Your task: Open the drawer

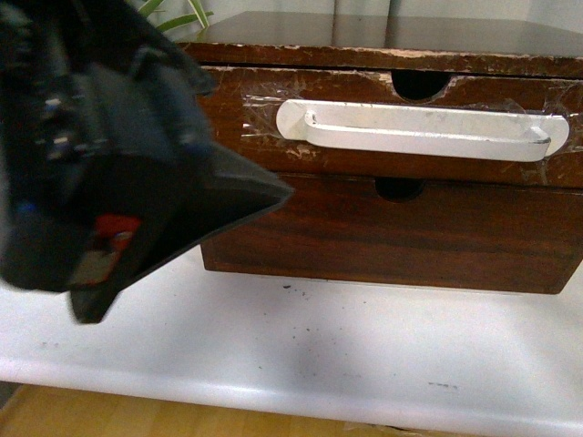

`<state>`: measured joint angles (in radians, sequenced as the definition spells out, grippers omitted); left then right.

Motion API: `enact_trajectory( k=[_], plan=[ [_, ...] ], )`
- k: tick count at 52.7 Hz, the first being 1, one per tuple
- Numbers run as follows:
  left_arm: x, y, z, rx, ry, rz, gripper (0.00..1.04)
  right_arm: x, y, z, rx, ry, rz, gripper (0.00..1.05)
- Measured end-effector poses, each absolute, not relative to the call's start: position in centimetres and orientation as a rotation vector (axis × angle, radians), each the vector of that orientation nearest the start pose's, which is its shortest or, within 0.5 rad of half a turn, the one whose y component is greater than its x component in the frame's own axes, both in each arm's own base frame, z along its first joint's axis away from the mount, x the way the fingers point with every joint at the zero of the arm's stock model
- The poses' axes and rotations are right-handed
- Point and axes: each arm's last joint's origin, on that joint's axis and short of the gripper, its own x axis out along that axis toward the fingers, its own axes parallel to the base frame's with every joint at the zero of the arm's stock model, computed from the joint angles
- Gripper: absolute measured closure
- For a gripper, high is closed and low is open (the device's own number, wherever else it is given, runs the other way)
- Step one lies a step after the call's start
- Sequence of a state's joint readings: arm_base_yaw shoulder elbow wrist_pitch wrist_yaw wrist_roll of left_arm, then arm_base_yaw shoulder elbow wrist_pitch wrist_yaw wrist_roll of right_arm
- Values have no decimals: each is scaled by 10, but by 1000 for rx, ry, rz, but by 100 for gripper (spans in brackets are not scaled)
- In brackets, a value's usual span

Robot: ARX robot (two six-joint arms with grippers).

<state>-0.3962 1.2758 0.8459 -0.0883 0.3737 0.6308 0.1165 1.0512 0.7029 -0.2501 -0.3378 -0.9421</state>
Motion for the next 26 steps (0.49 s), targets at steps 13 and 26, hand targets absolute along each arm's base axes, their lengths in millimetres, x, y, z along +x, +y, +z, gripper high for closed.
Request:
enact_trajectory(
  k=[13,26],
  plan=[
    [278,-153,269,689,279,-1002,6,234,42,252,-903,359,737,9],
    [290,-167,265,747,312,-1035,6,253,53,250,-923,381,775,9]
  ],
)
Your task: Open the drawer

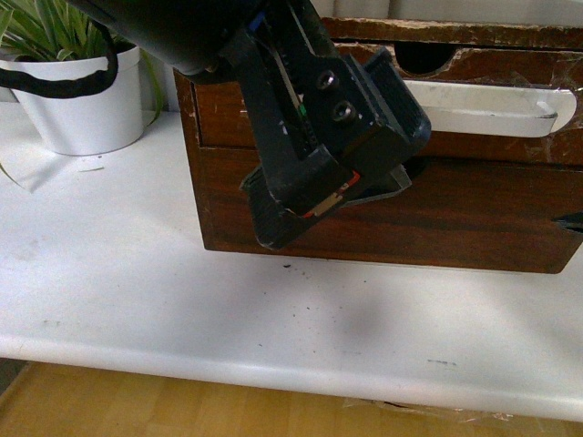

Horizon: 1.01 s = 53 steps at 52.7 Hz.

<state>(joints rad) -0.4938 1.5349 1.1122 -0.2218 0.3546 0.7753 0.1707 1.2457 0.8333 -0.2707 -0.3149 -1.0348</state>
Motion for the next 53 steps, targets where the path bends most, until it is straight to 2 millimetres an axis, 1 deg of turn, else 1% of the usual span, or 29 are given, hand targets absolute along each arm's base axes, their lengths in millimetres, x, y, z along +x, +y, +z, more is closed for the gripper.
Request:
enact_trajectory(
  k=[9,25,40,53],
  plan=[
    [297,-174,256,769,322,-1038,6,261,64,248,-935,373,803,9],
    [308,-185,248,796,320,-1040,6,270,72,243,-949,379,810,9],
    [304,-188,247,822,358,-1094,6,279,78,238,-967,410,824,9],
    [300,-187,249,855,378,-1150,6,273,81,240,-979,477,923,9]
  ],
)
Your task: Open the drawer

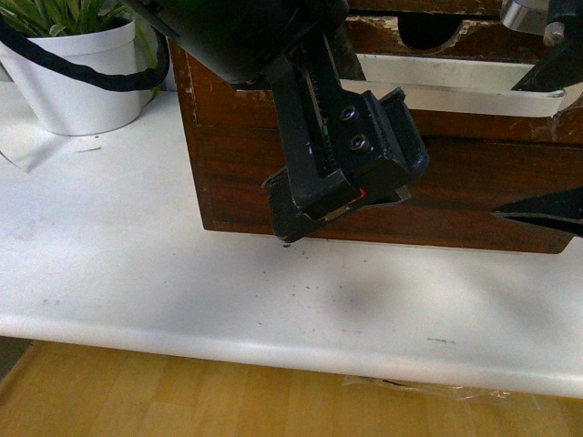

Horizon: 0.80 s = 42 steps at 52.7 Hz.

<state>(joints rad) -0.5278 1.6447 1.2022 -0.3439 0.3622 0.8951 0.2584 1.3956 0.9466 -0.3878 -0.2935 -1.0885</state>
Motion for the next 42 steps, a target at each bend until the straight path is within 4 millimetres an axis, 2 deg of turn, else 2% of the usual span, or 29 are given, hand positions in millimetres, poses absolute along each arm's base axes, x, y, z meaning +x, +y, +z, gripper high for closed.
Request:
enact_trajectory(
  k=[5,16,29,42],
  plan=[
    [296,-185,251,867,395,-1178,6,268,82,242,-979,491,968,9],
    [275,-180,256,928,430,-1252,6,246,83,244,-1004,502,1070,9],
    [237,-169,255,910,421,-1340,6,215,82,238,-981,520,1176,9],
    [232,-162,253,846,322,-1282,6,211,79,238,-948,438,1158,9]
  ],
)
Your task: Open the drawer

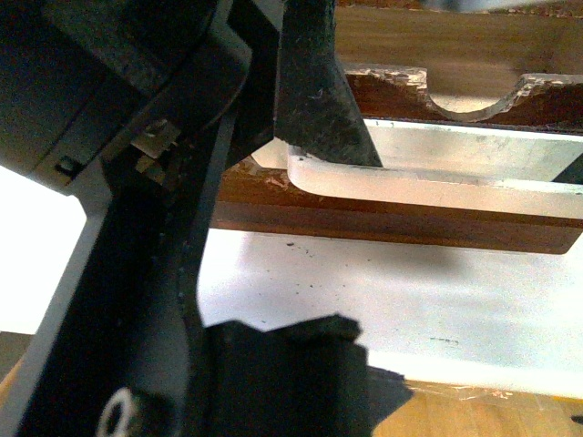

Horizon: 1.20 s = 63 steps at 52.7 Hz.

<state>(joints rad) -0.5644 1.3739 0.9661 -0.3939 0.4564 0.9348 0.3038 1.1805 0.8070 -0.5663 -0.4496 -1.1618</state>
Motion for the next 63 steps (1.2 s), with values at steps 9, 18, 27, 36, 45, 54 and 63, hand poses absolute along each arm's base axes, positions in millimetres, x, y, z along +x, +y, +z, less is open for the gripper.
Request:
enact_trajectory(
  k=[9,18,27,36,45,54,63],
  plan=[
    [233,-149,264,720,166,-1152,6,206,70,251,-828,283,1067,9],
    [228,-127,271,548,60,-982,6,193,55,258,-732,158,932,9],
    [222,-101,255,418,62,-781,6,180,40,252,-636,94,792,9],
    [198,-57,226,208,91,-455,6,152,19,235,-469,64,602,9],
    [164,-26,203,-28,152,-175,6,120,2,213,-278,71,495,9],
    [135,-17,188,-112,188,-38,6,100,-6,192,-183,90,421,9],
    [113,-15,174,-139,237,48,6,98,-12,181,-98,96,351,9]
  ],
)
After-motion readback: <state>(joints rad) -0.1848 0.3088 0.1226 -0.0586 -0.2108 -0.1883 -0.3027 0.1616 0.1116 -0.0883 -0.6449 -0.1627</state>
